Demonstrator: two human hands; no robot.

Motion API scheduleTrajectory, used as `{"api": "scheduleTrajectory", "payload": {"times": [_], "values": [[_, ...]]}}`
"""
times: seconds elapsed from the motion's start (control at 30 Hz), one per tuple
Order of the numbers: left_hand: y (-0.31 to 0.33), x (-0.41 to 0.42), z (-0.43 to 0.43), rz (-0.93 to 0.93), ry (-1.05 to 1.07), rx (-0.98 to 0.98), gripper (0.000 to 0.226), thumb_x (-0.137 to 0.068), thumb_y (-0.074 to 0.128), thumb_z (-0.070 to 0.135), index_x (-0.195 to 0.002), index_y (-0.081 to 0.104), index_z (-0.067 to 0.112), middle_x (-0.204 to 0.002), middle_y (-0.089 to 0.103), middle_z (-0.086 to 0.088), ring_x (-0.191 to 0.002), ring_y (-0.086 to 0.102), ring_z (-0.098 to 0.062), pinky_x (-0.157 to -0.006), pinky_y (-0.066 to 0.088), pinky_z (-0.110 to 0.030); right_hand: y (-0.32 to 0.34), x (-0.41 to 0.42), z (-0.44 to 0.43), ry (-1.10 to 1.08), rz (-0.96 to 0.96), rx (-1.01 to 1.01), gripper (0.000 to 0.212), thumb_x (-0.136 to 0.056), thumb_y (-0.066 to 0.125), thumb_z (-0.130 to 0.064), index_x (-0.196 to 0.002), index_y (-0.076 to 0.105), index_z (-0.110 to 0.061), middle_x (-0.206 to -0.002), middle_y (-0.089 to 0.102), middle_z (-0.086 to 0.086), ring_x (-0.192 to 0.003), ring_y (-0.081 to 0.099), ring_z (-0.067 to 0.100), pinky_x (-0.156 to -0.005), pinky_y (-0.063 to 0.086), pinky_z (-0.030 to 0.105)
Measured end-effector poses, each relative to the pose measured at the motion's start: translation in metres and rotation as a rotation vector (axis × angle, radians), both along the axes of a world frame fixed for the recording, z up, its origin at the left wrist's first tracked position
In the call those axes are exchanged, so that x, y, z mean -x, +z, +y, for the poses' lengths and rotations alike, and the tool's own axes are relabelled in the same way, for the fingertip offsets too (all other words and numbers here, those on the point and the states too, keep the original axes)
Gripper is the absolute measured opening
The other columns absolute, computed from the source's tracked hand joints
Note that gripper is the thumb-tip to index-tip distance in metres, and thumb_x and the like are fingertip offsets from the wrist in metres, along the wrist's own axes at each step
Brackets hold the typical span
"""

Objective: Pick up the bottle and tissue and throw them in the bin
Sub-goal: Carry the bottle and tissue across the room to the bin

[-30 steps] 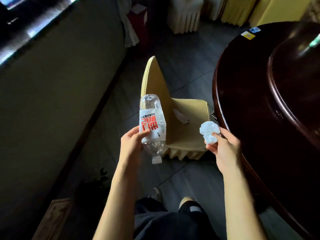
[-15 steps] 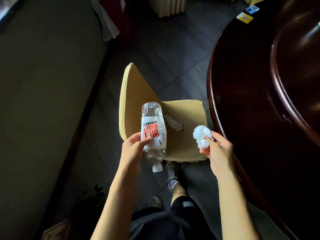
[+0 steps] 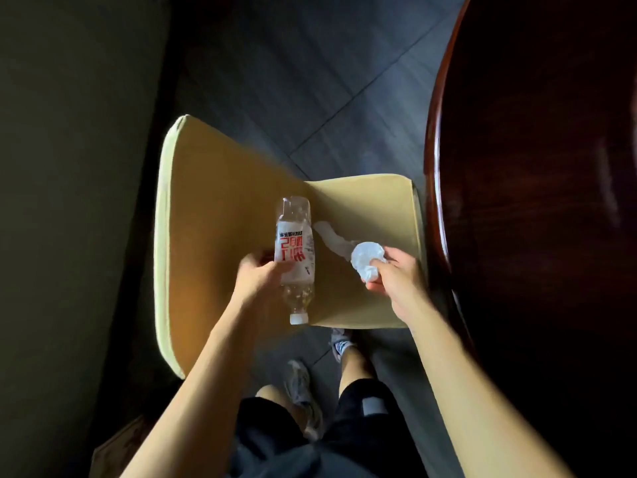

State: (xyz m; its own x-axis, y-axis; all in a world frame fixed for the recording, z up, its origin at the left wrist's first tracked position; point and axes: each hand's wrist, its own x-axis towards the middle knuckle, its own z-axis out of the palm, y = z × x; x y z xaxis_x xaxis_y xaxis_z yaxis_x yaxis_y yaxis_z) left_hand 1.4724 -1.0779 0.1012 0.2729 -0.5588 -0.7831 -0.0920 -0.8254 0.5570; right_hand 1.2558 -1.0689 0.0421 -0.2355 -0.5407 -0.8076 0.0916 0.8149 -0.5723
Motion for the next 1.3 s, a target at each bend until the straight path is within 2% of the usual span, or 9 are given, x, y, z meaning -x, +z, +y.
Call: {"api": "scheduleTrajectory", "payload": {"times": [0.13, 0.23, 0.37, 0.57, 0.7, 0.87, 1.07, 1.2, 1.3], "values": [[-0.026, -0.002, -0.008, 0.028, -0.076, -0.061, 0.012, -0.093, 0.068, 0.011, -0.096, 0.067, 0.022, -0.085, 0.072, 0.004, -0.065, 0.070, -0.005, -0.048, 0.051, -0.016, -0.035, -0.015, -0.011, 0.060, 0.001, -0.064, 0.036, -0.092, 0.064, 0.000, -0.115, 0.063, -0.027, -0.108, 0.070, 0.009, -0.085, 0.073, 0.028, -0.054, 0.059, 0.031], [-0.045, -0.004, -0.005, 0.043, -0.075, -0.090, 0.013, -0.093, 0.069, 0.010, -0.102, 0.068, 0.020, -0.091, 0.075, 0.000, -0.079, 0.073, -0.012, -0.059, 0.056, -0.024, -0.059, -0.026, -0.012, 0.219, 0.048, -0.059, 0.048, -0.086, 0.066, -0.008, -0.129, 0.062, -0.031, -0.127, 0.065, 0.004, -0.109, 0.067, 0.031, -0.089, 0.060, 0.050], [-0.108, -0.010, -0.022, 0.006, -0.048, -0.136, 0.017, -0.093, 0.069, 0.010, -0.090, 0.066, 0.026, -0.092, 0.073, 0.001, -0.088, 0.072, -0.020, -0.074, 0.058, -0.034, -0.119, -0.039, -0.034, 0.443, 0.112, -0.090, 0.063, -0.091, 0.065, -0.011, -0.150, 0.046, -0.024, -0.146, 0.055, 0.004, -0.131, 0.055, 0.029, -0.108, 0.048, 0.040], [-0.166, -0.011, -0.036, -0.055, -0.072, -0.168, 0.029, -0.092, 0.071, 0.013, -0.120, 0.065, 0.014, -0.110, 0.071, -0.004, -0.094, 0.069, -0.021, -0.075, 0.058, -0.035, -0.185, -0.041, -0.057, 0.593, 0.103, -0.005, 0.056, -0.091, 0.066, -0.007, -0.145, 0.052, -0.015, -0.135, 0.064, 0.010, -0.124, 0.061, 0.025, -0.093, 0.047, 0.027], [-0.182, -0.012, -0.036, -0.088, -0.112, -0.166, 0.035, -0.091, 0.072, 0.013, -0.125, 0.065, 0.012, -0.107, 0.070, 0.000, -0.089, 0.068, -0.015, -0.070, 0.057, -0.030, -0.205, -0.032, -0.063, 0.740, 0.075, -0.008, 0.024, -0.088, 0.063, -0.003, -0.084, 0.069, -0.026, -0.078, 0.070, -0.005, -0.077, 0.067, 0.015, -0.068, 0.052, 0.029], [-0.171, -0.013, -0.038, -0.070, -0.108, -0.164, 0.034, -0.092, 0.071, 0.010, -0.125, 0.065, 0.011, -0.115, 0.071, -0.004, -0.097, 0.068, -0.020, -0.071, 0.056, -0.029, -0.190, -0.014, -0.067, 0.728, 0.159, 0.000, 0.020, -0.081, 0.066, -0.013, -0.063, 0.064, -0.022, -0.063, 0.065, -0.007, -0.061, 0.059, 0.005, -0.057, 0.046, 0.024], [-0.119, -0.006, -0.047, -0.052, -0.156, -0.103, 0.032, -0.092, 0.070, 0.009, -0.123, 0.065, 0.011, -0.114, 0.071, -0.004, -0.100, 0.069, -0.020, -0.080, 0.057, -0.033, -0.133, 0.019, -0.065, 0.662, 0.227, 0.000, 0.009, -0.076, 0.058, -0.028, -0.072, 0.066, -0.031, -0.083, 0.074, 0.007, -0.082, 0.071, 0.033, -0.074, 0.060, 0.042], [-0.069, 0.001, -0.046, -0.012, -0.170, -0.043, 0.028, -0.092, 0.068, 0.006, -0.120, 0.063, 0.010, -0.106, 0.070, -0.003, -0.096, 0.068, -0.021, -0.079, 0.057, -0.031, -0.059, 0.033, -0.069, 0.726, 0.273, 0.039, 0.024, -0.086, 0.055, -0.009, -0.068, 0.059, -0.023, -0.064, 0.063, -0.004, -0.063, 0.063, 0.018, -0.050, 0.047, 0.023], [-0.033, 0.004, -0.038, 0.013, -0.151, 0.021, 0.022, -0.090, 0.071, 0.006, -0.109, 0.063, 0.014, -0.095, 0.070, 0.002, -0.087, 0.068, -0.016, -0.073, 0.056, -0.028, -0.010, 0.045, -0.064, 0.749, 0.171, 0.068, 0.018, -0.091, 0.058, -0.005, -0.083, 0.067, -0.019, -0.074, 0.064, 0.001, -0.068, 0.063, 0.016, -0.060, 0.050, 0.026]]}}
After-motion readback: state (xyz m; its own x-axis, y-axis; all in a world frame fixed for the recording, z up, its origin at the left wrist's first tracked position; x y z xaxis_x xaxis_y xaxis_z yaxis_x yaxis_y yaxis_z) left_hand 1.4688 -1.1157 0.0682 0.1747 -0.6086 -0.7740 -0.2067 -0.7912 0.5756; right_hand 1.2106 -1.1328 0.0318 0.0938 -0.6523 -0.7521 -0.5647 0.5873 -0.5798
